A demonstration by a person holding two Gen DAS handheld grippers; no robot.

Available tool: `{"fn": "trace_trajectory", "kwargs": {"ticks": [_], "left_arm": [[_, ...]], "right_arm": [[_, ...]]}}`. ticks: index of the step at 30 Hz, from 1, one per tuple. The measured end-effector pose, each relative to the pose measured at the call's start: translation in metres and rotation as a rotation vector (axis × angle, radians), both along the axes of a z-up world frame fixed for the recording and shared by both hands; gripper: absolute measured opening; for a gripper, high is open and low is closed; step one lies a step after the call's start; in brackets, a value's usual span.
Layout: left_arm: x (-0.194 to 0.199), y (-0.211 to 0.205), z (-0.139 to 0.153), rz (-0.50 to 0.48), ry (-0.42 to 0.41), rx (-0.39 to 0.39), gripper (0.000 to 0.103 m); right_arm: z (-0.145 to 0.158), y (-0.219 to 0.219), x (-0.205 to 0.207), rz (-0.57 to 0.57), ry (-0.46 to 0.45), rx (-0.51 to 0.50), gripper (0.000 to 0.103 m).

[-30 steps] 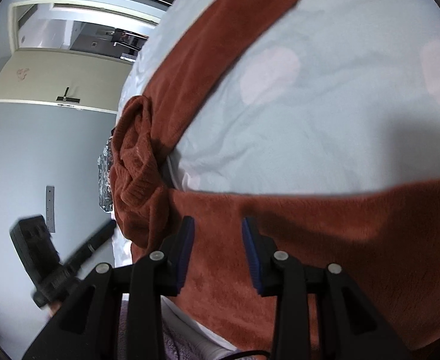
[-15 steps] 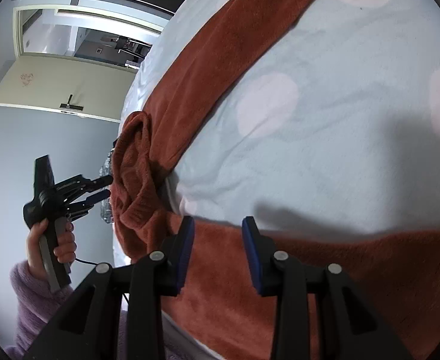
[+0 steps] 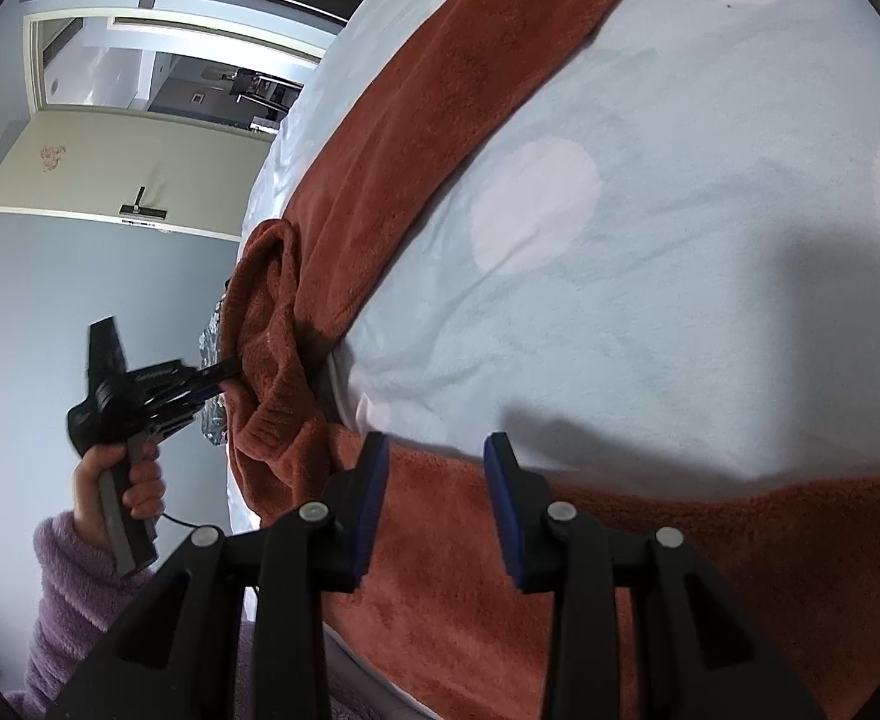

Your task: Fold clothes

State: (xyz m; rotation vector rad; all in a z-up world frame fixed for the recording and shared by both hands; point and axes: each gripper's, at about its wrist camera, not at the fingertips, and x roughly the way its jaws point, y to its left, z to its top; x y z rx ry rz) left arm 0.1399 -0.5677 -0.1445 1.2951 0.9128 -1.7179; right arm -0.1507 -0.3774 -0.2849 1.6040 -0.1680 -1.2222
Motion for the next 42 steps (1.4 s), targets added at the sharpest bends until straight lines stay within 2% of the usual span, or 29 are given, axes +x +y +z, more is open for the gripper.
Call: {"fn": "trace_trajectory", "kwargs": {"ticks": [3, 9, 13, 17, 20, 23, 24, 26, 28, 30, 33, 36, 39, 42], "left_arm": [[-0.013, 0.013, 0.030, -0.081, 0.010, -0.025, 0.012], [-0.061, 0.034, 0.037, -0.206, -0.012, -0.015, 0.010], [-0.089, 0.039, -0.006, -0.247, -0.085, 0.034, 0.010], [-0.097, 0.035, -0.047, -0.209, -0.149, 0.090, 0.010], [-0.093, 0.029, -0.059, -0.174, -0.161, 0.118, 0.014], [-0.092, 0.028, -0.054, -0.156, -0.182, 0.137, 0.016], [-0.094, 0.029, -0.051, -0.162, -0.209, 0.134, 0.017], [-0.098, 0.032, -0.044, -0.172, -0.275, 0.116, 0.037], [-0.103, 0.036, -0.038, -0.186, -0.318, 0.092, 0.048], [-0.110, 0.042, -0.037, -0.208, -0.358, 0.094, 0.049], [-0.117, 0.046, -0.052, -0.213, -0.453, 0.108, 0.049], [-0.120, 0.048, -0.075, -0.213, -0.584, 0.101, 0.049], [-0.115, 0.047, -0.094, -0.206, -0.676, 0.091, 0.049], [-0.112, 0.048, -0.099, -0.208, -0.696, 0.082, 0.050]], "right_arm": [[0.002, 0.001, 0.002, 0.003, -0.004, -0.004, 0.033], [0.006, 0.003, 0.006, 0.011, -0.006, -0.017, 0.033], [0.003, 0.006, 0.002, -0.009, -0.019, -0.014, 0.033], [0.000, 0.005, 0.001, -0.009, -0.029, -0.013, 0.033], [-0.003, 0.000, 0.000, 0.001, -0.036, -0.013, 0.033], [-0.007, -0.003, -0.001, 0.006, -0.048, -0.011, 0.033], [-0.007, -0.004, -0.001, 0.006, -0.054, -0.011, 0.033], [-0.008, -0.004, -0.001, 0.005, -0.066, -0.017, 0.033], [-0.007, -0.003, -0.001, 0.006, -0.072, -0.022, 0.033], [-0.006, -0.002, 0.000, 0.006, -0.072, -0.026, 0.033], [-0.005, -0.001, 0.000, 0.003, -0.077, -0.030, 0.033], [-0.005, 0.001, 0.000, -0.028, -0.073, -0.035, 0.033], [-0.007, 0.004, -0.002, -0.033, -0.079, -0.035, 0.033], [-0.010, 0.002, -0.004, -0.041, -0.090, -0.032, 0.033]]}}
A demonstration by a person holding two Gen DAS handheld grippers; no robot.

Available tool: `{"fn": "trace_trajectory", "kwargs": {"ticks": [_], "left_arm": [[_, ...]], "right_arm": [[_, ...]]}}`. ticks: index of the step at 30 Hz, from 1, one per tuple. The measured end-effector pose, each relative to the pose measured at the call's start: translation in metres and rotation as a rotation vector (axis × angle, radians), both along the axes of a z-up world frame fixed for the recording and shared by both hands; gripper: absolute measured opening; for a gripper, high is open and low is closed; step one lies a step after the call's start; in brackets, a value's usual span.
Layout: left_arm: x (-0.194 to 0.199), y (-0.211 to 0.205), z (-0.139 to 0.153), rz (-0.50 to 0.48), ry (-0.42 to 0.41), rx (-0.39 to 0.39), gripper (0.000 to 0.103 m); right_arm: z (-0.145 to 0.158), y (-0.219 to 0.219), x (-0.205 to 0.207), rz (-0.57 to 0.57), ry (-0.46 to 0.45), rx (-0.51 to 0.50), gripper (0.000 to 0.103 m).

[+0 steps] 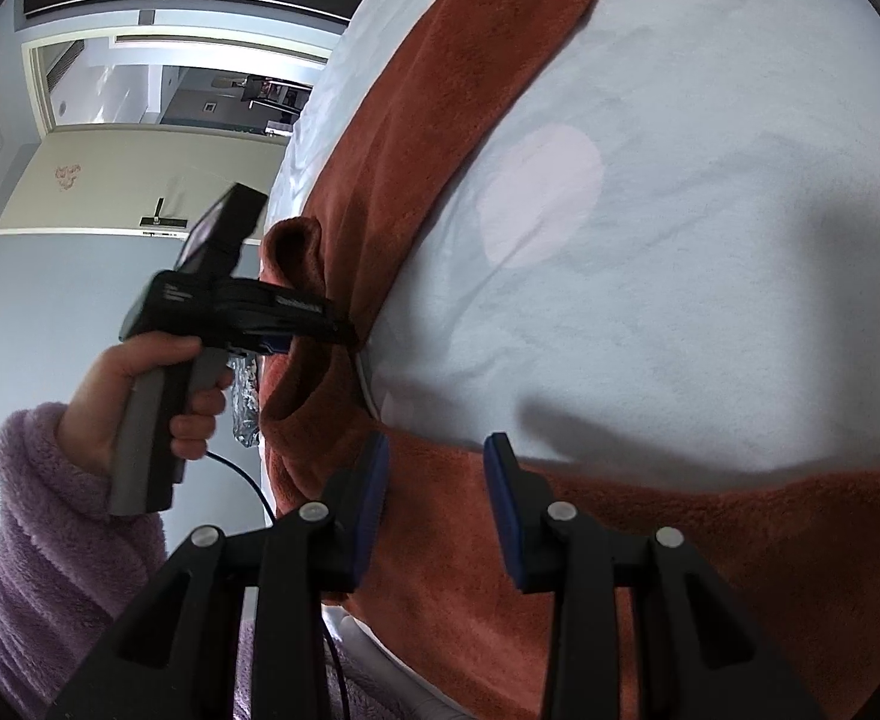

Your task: Fold clothes

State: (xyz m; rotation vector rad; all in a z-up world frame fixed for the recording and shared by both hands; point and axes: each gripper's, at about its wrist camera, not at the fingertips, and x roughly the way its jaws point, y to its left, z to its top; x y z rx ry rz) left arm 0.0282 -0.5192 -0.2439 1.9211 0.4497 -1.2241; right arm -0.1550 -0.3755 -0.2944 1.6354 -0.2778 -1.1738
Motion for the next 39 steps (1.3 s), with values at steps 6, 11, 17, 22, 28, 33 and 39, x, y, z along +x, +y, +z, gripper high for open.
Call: {"fn": "trace_trajectory", "kwargs": {"ticks": [6, 11, 17, 22, 28, 33, 39], "left_arm": [[0.016, 0.002, 0.010, -0.031, 0.042, 0.002, 0.039], [0.057, -0.005, 0.057, -0.044, 0.185, 0.034, 0.017], [0.136, -0.034, 0.131, 0.013, 0.328, -0.033, 0.016], [0.215, -0.082, 0.158, 0.106, 0.409, -0.075, 0.015], [0.251, -0.095, 0.104, 0.268, 0.471, -0.090, 0.015], [0.322, -0.151, 0.043, 0.400, 0.455, -0.090, 0.014], [0.355, -0.177, -0.004, 0.457, 0.486, -0.059, 0.015]], "right_arm": [[-0.004, -0.004, -0.002, 0.009, -0.004, 0.010, 0.033], [-0.007, 0.000, -0.004, -0.007, -0.005, 0.013, 0.033], [-0.007, 0.001, 0.001, 0.007, 0.016, 0.027, 0.033], [-0.009, 0.001, 0.002, 0.008, 0.031, 0.049, 0.033], [-0.015, -0.003, 0.005, 0.022, 0.060, 0.080, 0.033], [-0.015, -0.007, 0.008, 0.028, 0.083, 0.079, 0.033], [-0.019, -0.019, 0.006, 0.021, 0.089, 0.074, 0.033]]}}
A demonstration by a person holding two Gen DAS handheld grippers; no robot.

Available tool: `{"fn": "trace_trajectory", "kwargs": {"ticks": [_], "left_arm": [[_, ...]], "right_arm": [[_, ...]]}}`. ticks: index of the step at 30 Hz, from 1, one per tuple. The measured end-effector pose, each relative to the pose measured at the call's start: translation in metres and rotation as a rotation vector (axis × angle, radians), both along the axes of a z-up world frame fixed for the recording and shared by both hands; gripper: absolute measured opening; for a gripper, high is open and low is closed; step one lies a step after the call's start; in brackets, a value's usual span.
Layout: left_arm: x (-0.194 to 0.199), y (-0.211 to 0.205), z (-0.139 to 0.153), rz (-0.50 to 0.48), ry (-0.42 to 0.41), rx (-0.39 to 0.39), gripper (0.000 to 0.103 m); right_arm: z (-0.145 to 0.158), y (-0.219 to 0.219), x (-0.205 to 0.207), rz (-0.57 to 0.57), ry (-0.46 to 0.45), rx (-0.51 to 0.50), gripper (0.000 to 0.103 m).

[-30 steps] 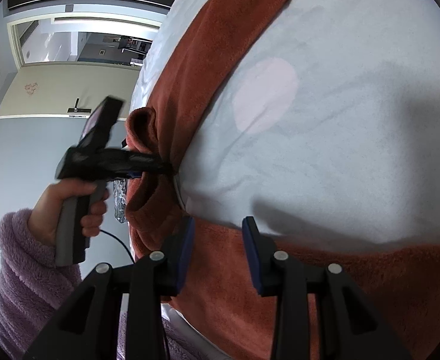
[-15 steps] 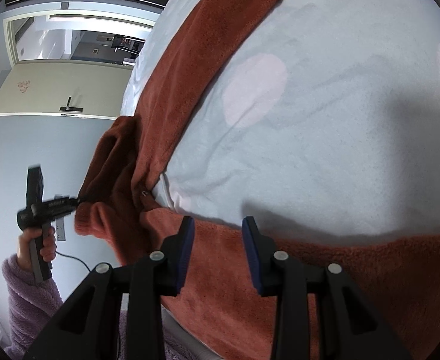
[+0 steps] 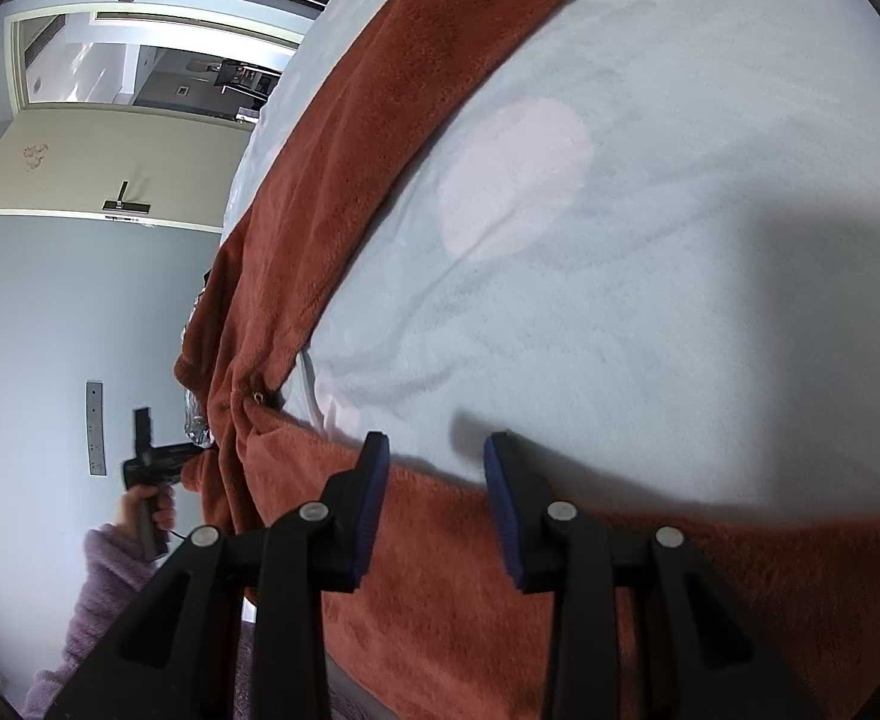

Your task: Fold clothes

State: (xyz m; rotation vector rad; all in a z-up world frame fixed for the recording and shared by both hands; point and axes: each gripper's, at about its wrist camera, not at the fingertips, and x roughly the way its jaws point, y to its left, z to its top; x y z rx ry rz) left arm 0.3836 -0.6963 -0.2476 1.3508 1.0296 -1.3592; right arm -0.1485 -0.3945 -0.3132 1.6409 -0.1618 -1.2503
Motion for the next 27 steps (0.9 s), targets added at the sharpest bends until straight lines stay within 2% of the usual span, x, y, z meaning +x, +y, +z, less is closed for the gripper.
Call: {"fn": "trace_trajectory", "kwargs": {"ticks": [3, 8, 11, 14, 16, 18, 21, 23, 26, 27], "left_arm": [[-0.006, -0.010, 0.001, -0.030, -0.011, 0.005, 0.014], [-0.019, -0.012, 0.042, -0.152, -0.035, -0.064, 0.014], [-0.015, -0.012, 0.026, -0.148, -0.046, -0.044, 0.014], [-0.008, -0.013, -0.001, -0.095, -0.036, -0.022, 0.015], [-0.007, -0.011, -0.001, -0.080, -0.016, -0.046, 0.015], [-0.007, -0.008, 0.009, -0.103, -0.011, -0.051, 0.020], [0.001, -0.001, 0.039, -0.115, 0.001, -0.070, 0.029], [0.007, 0.006, 0.065, -0.118, 0.011, -0.115, 0.040], [0.019, 0.020, 0.094, -0.085, 0.122, -0.128, 0.058], [0.022, 0.025, 0.098, -0.069, 0.154, -0.120, 0.061]], "right_arm": [[-0.002, -0.004, -0.001, -0.005, 0.002, -0.005, 0.033], [-0.004, -0.008, 0.000, -0.006, 0.008, -0.009, 0.033], [-0.005, -0.010, 0.001, -0.002, 0.013, -0.010, 0.033], [-0.005, -0.010, 0.000, 0.000, 0.013, -0.013, 0.033], [-0.005, -0.010, 0.000, 0.000, 0.012, -0.014, 0.032], [-0.005, -0.010, 0.000, 0.000, 0.010, -0.014, 0.032], [-0.003, -0.009, -0.001, 0.006, 0.018, -0.012, 0.032], [-0.002, -0.009, 0.001, 0.013, 0.026, -0.011, 0.032], [0.001, -0.009, 0.004, 0.029, 0.033, -0.011, 0.032], [0.002, -0.008, 0.005, 0.034, 0.034, -0.013, 0.032]]}}
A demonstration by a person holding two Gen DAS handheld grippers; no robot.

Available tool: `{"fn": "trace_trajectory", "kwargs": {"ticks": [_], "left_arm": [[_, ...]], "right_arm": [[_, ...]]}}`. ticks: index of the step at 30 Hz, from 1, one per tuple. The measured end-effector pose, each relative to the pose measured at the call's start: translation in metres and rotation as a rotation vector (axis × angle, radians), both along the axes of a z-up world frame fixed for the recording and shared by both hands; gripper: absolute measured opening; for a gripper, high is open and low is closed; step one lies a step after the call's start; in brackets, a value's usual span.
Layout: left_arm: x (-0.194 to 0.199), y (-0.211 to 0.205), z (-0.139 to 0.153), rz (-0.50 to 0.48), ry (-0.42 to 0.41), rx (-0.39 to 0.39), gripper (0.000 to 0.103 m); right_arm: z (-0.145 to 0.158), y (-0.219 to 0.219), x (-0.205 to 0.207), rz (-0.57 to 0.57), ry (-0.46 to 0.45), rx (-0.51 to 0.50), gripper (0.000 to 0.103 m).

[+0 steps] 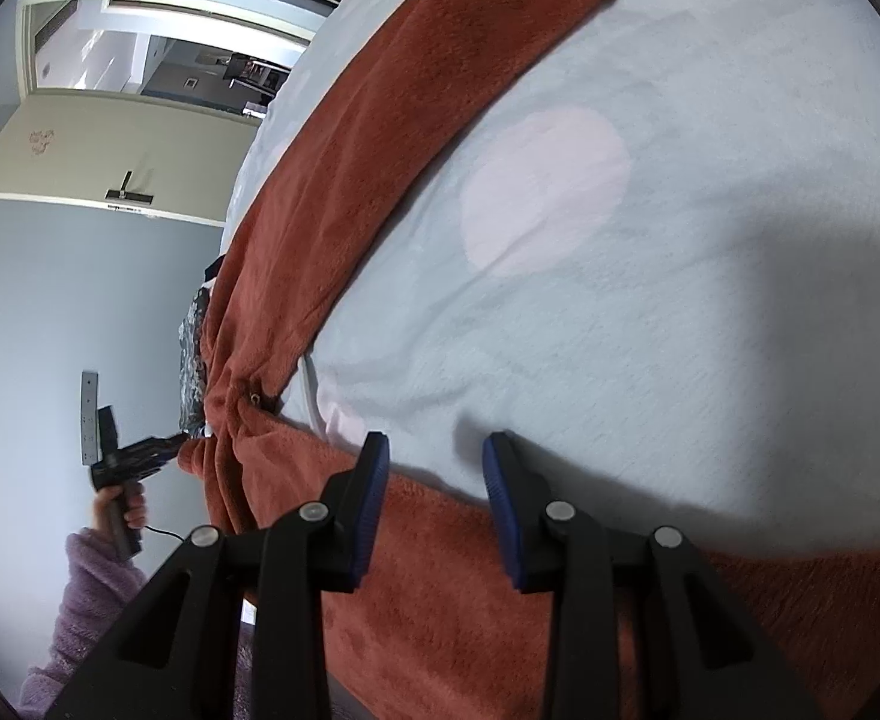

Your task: Fold clothes

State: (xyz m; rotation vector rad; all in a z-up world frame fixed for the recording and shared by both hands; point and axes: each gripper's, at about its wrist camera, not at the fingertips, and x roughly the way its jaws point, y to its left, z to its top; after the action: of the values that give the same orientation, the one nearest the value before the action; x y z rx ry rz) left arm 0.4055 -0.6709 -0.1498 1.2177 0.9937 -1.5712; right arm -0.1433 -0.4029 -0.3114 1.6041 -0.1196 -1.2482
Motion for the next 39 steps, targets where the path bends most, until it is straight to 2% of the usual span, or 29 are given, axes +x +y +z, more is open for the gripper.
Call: {"fn": "trace_trajectory", "kwargs": {"ticks": [2, 4, 7, 11, 15, 16, 17, 18, 21, 31, 36, 39], "left_arm": [[0.005, 0.010, 0.006, 0.027, 0.065, 0.023, 0.068], [0.004, 0.023, 0.001, 0.058, 0.103, 0.072, 0.073], [0.003, 0.046, -0.011, 0.101, 0.116, 0.139, 0.073], [-0.010, 0.046, -0.035, 0.146, 0.096, 0.155, 0.073], [-0.022, 0.051, -0.038, 0.167, 0.145, 0.160, 0.073], [-0.025, 0.052, -0.037, 0.169, 0.130, 0.155, 0.067], [-0.027, 0.053, -0.036, 0.170, 0.115, 0.150, 0.049], [-0.028, 0.054, -0.035, 0.172, 0.102, 0.145, 0.039], [-0.020, 0.054, -0.034, 0.203, 0.101, 0.156, 0.025], [0.049, 0.057, -0.017, 0.209, -0.093, 0.163, 0.019], [0.072, 0.053, -0.050, 0.241, -0.149, 0.205, 0.019], [0.073, 0.050, -0.076, 0.245, -0.189, 0.201, 0.019]], "right_arm": [[0.002, 0.002, 0.002, 0.007, 0.000, -0.003, 0.033], [0.004, 0.003, 0.003, 0.010, -0.001, -0.010, 0.033], [0.006, 0.005, 0.004, 0.008, -0.001, -0.016, 0.033], [0.007, 0.007, 0.004, 0.008, 0.002, -0.018, 0.033], [0.005, 0.007, 0.003, 0.006, 0.002, -0.009, 0.033], [0.005, 0.007, 0.002, 0.006, 0.000, -0.008, 0.033], [0.005, 0.007, 0.002, 0.007, 0.001, -0.008, 0.033], [0.005, 0.006, 0.002, 0.008, 0.003, -0.009, 0.033], [0.006, 0.005, 0.004, 0.020, 0.007, -0.009, 0.033], [0.005, 0.007, 0.004, 0.022, 0.004, -0.007, 0.033], [0.004, 0.006, 0.004, 0.025, 0.008, -0.001, 0.033], [0.004, 0.006, 0.004, 0.026, 0.011, 0.003, 0.033]]}}
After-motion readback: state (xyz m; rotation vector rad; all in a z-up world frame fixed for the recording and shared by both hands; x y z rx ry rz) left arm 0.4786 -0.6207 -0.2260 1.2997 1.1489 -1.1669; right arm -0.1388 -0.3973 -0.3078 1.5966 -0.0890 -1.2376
